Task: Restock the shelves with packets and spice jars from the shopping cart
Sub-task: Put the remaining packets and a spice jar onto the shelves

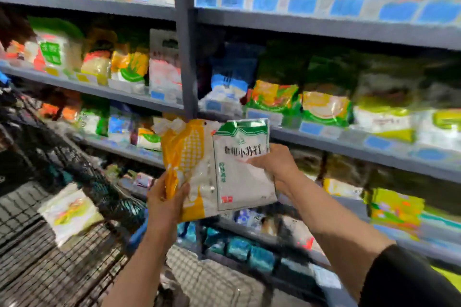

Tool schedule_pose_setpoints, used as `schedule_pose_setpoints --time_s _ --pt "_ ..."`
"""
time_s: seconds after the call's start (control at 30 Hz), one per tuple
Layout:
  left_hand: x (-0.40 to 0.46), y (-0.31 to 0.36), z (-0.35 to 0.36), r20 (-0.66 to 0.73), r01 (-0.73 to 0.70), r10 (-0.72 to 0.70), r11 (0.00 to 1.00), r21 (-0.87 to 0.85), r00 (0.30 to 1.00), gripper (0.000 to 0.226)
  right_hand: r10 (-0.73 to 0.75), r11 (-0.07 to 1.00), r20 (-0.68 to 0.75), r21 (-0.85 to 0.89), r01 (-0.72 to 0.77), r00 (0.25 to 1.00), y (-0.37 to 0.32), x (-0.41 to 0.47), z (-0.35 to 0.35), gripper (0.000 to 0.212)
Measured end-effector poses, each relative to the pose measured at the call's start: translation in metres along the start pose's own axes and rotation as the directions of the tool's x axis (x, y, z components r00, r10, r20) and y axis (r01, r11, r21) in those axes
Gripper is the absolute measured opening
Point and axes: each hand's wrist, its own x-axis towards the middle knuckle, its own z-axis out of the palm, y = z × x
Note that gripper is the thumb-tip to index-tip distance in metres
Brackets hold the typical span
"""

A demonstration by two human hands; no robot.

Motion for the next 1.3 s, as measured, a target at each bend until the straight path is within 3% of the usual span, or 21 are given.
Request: schedule_pose_setpoints --time_s 0.17,0.27,0.37,0.43,0.57,0.77,0.87,1.07,1.17,1.3 --pt "-0.047 -0.033 0.061 0.128 0.118 -0.12 0.993 0.017 0.984 0.033 0.067 0.998 -0.116 0.007 -0.067 0.991 0.03 -0.031 -0.088 0.026" --pt "-0.067 -0.057 0.077 0.138 0.173 -0.176 0.984 0.033 0.975 0.033 0.101 0.995 -0.157 0.004 -0.102 0.982 0.052 -0.048 -0.114 0.028" --pt "-0.074 -0.082 0.078 0.14 0.219 -0.223 0.975 0.042 0.965 0.044 0.149 0.988 -0.192 -0.013 -0.154 0.97 0.082 -0.051 -0.123 0.013" --pt "-0.069 -0.1 0.071 0.141 0.262 -0.268 0.963 0.06 0.953 0.037 0.215 0.976 -0.191 0.007 -0.218 0.958 0.102 -0.045 -0.122 0.023" --pt "-0.045 -0.126 0.051 0.173 0.303 -0.315 0.949 0.09 0.933 0.027 0.329 0.944 -0.249 0.099 -0.314 0.911 0.132 -0.02 -0.108 0.008" --pt "0.012 -0.141 0.036 0.154 0.33 -0.343 0.938 0.103 0.927 0.025 0.349 0.937 -0.269 0.105 -0.333 0.898 0.151 0.034 -0.069 0.021" --pt "0.045 -0.146 0.026 0.155 0.359 -0.373 0.927 0.112 0.915 0.026 0.305 0.949 -0.28 0.17 -0.266 0.91 0.15 0.069 -0.057 0.025" --pt "0.077 -0.153 0.021 0.212 0.321 -0.346 0.936 0.143 0.914 0.025 0.208 0.97 -0.442 0.211 -0.124 0.872 0.137 0.151 -0.054 0.01" --pt "0.08 -0.165 0.022 0.185 0.321 -0.346 0.935 0.151 0.92 0.026 0.218 0.974 -0.528 0.177 -0.144 0.821 0.134 0.181 -0.053 0.018" --pt "0.079 -0.173 0.025 0.179 0.321 -0.34 0.938 0.128 0.923 0.025 0.302 0.947 -0.591 0.275 -0.165 0.748 0.147 0.212 -0.054 0.017"
